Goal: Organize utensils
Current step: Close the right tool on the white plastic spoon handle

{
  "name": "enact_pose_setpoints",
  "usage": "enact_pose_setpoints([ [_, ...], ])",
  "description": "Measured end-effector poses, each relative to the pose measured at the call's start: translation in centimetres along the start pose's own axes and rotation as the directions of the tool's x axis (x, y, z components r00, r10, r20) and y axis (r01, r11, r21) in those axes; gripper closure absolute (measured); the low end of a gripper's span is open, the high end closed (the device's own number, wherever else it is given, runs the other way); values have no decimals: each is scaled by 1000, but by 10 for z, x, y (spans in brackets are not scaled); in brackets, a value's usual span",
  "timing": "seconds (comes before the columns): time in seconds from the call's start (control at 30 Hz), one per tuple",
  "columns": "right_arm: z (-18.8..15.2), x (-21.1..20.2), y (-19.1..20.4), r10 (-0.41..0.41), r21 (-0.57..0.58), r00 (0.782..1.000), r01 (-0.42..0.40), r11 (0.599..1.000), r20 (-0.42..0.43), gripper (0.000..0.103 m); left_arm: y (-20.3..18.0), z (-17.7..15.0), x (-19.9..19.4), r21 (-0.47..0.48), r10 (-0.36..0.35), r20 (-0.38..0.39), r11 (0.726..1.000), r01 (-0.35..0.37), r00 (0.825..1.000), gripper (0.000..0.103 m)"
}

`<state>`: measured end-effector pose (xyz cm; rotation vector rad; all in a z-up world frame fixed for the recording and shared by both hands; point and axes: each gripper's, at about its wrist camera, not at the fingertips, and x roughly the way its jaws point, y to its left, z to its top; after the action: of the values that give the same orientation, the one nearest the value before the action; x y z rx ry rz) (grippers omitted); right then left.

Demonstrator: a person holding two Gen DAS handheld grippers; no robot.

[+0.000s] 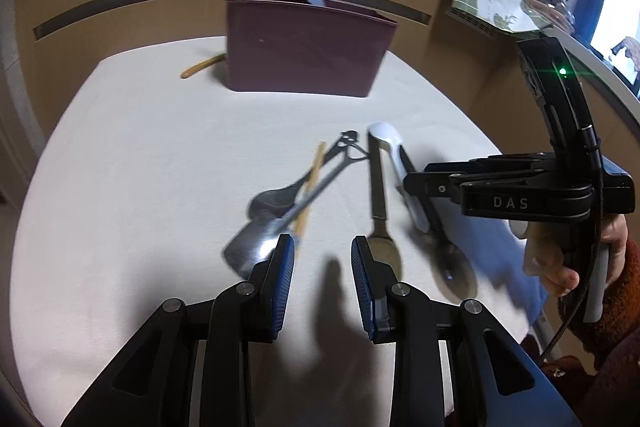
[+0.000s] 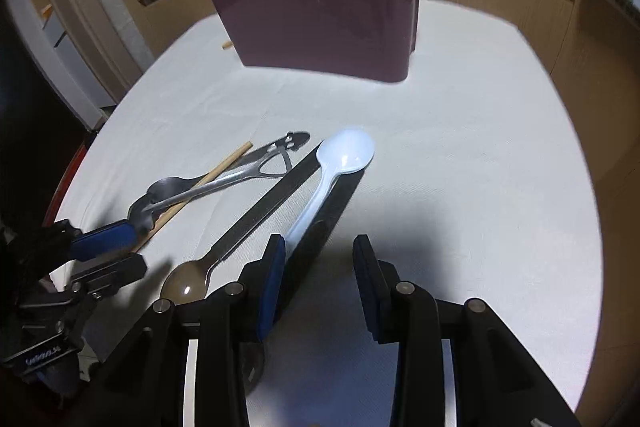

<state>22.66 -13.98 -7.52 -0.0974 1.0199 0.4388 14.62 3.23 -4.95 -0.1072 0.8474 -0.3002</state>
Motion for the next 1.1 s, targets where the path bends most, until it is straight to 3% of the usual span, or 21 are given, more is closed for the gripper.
enact_pose_setpoints([
  [0.13, 3, -2, 5, 24, -20, 1000, -23, 1000, 6, 70, 17, 3, -4, -33, 37, 23, 999, -36, 999, 72],
  [0.27, 4, -9, 9, 0, -47, 999, 3, 999, 54, 70, 28, 4, -7, -48, 53, 27, 998, -51, 998, 72],
  [0.37, -2, -17, 16, 106, -90, 992, -100, 991, 64, 70, 31, 0, -11, -38, 57, 27, 998, -56, 998, 72],
  [0.43, -4, -19, 27, 131, -166, 990, -121, 979, 49, 70, 33, -2, -10, -33, 52, 16, 998, -52, 999, 72],
  [0.5, -3, -20, 32, 49, -215, 996, -33, 976, 74, 73, 33, -2, -7, -33, 50, 6, 998, -50, 999, 72],
  [0.57, 2, -20, 22, -27, -164, 994, 43, 985, 103, 73, 29, -2, -5, -27, 36, 4, 999, -36, 999, 72],
  [0.73, 18, -5, -14, 19, 84, 997, -25, 996, 73, 71, 22, 0, -4, -27, 10, 9, 1000, -10, 1000, 72],
  [0.8, 26, 6, -14, 15, 124, 997, -24, 992, 69, 72, 20, 0, -4, -26, 11, 10, 1000, -11, 1000, 72],
  [0.97, 45, 26, 3, -94, 41, 993, 91, 995, 74, 73, 25, 0, -7, -42, 21, 15, 999, -20, 1000, 72],
  [1.1, 53, 32, 4, -101, 1, 993, 101, 995, 67, 73, 25, 0, -9, -45, 8, 19, 999, -8, 1000, 72],
])
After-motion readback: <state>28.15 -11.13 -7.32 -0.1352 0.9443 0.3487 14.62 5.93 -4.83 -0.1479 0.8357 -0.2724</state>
